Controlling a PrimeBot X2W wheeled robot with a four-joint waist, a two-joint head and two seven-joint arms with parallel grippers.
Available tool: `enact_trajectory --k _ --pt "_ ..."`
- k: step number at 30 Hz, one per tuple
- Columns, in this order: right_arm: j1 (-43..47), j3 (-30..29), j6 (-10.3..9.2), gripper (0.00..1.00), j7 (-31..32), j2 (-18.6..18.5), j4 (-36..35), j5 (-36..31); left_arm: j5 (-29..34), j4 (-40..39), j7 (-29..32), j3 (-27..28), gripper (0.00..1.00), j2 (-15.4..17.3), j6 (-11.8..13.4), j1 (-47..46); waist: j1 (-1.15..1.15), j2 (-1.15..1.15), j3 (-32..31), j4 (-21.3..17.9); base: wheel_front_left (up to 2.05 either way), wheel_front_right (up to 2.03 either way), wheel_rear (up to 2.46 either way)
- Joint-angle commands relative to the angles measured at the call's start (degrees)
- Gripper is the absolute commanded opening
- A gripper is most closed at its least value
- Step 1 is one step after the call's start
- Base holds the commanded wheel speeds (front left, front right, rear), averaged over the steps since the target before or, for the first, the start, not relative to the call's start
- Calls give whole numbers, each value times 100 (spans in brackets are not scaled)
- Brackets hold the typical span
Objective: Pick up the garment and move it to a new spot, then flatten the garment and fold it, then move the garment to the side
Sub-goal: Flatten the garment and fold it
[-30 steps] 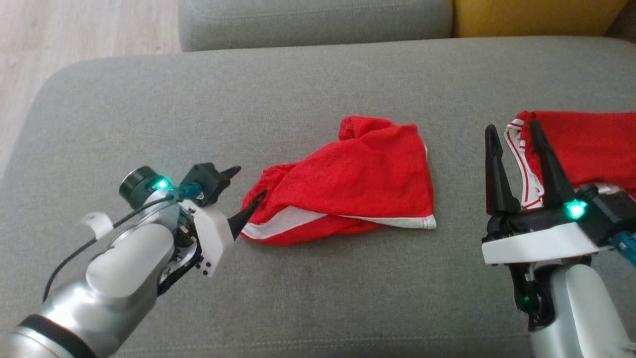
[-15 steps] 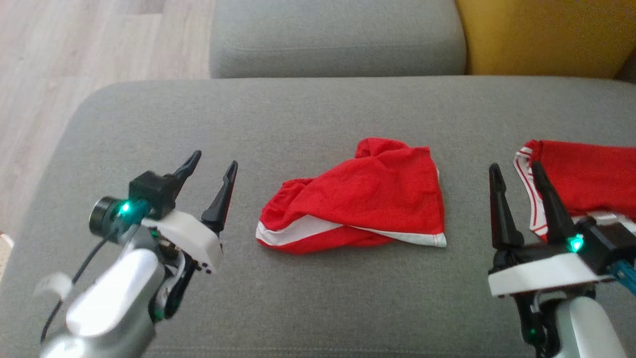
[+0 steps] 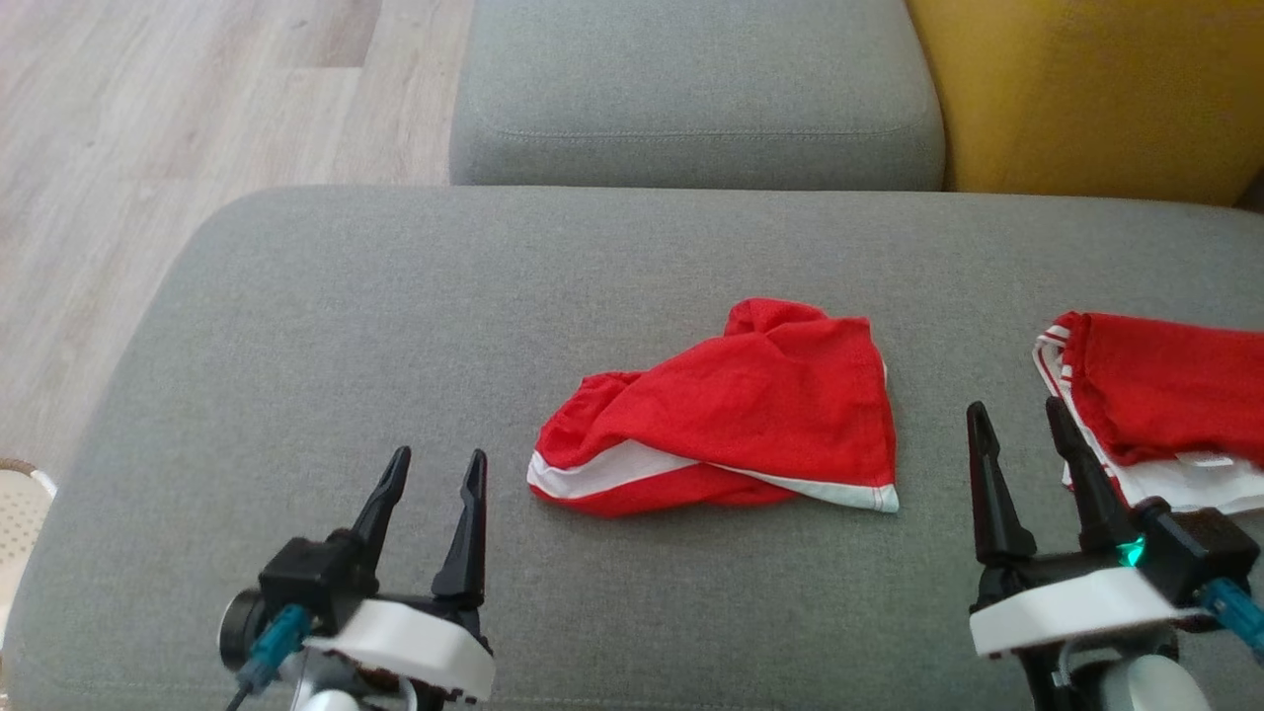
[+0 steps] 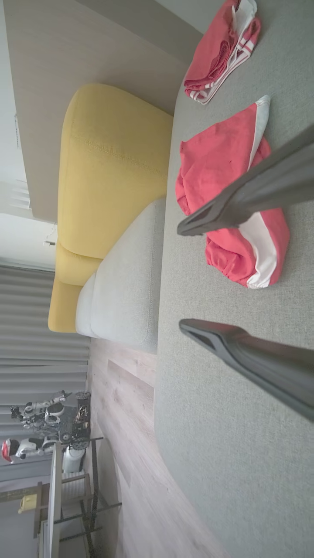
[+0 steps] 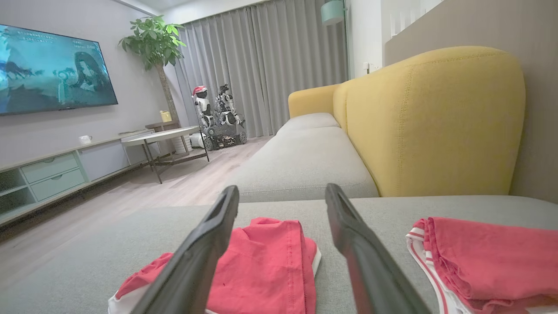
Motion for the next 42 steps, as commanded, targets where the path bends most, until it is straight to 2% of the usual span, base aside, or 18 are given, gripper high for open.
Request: enact_trajectory --k 1,5,8,15,23,33,39,40,41,42 --pt "-180 166 -5 100 -17 -26 -191 -45 114 -115 -69 404 100 -90 -112 -228 0 0 30 -22 0 0 0" --pt "-219 178 -5 100 8 -26 -218 -56 266 114 -69 527 100 -218 -370 -203 0 0 84 -75 0 0 0" --pt "-270 211 -5 100 37 -26 -240 -54 351 664 -69 473 100 -234 -587 -307 0 0 152 -150 0 0 0" --pt "-372 307 -5 100 140 -26 -307 -113 415 2091 341 328 100 -267 -733 -1038 0 0 369 -425 0 0 0" --pt "-481 322 -5 100 183 -26 -371 -149 494 3138 570 119 100 -309 -1021 -1796 0 0 662 -719 0 0 0" --pt "-580 298 -5 100 158 -26 -361 -151 670 3909 413 -101 100 -369 -1171 -2416 0 0 870 -884 0 0 0" --pt "-620 314 -5 100 123 -26 -303 -128 658 4322 372 -133 100 -403 -1161 -2614 0 0 906 -939 0 0 0" --pt "-626 315 -5 100 118 -26 -294 -125 649 4379 374 -139 88 -411 -1172 -2637 0 0 908 -941 0 0 0" --pt "-631 316 -5 100 113 -26 -286 -123 632 4428 374 -143 42 -423 -1196 -2658 0 0 910 -941 0 0 0" --pt "-633 314 -5 100 108 -26 -277 -117 604 4469 367 -140 5 -439 -1226 -2676 0 0 913 -938 0 0 0"
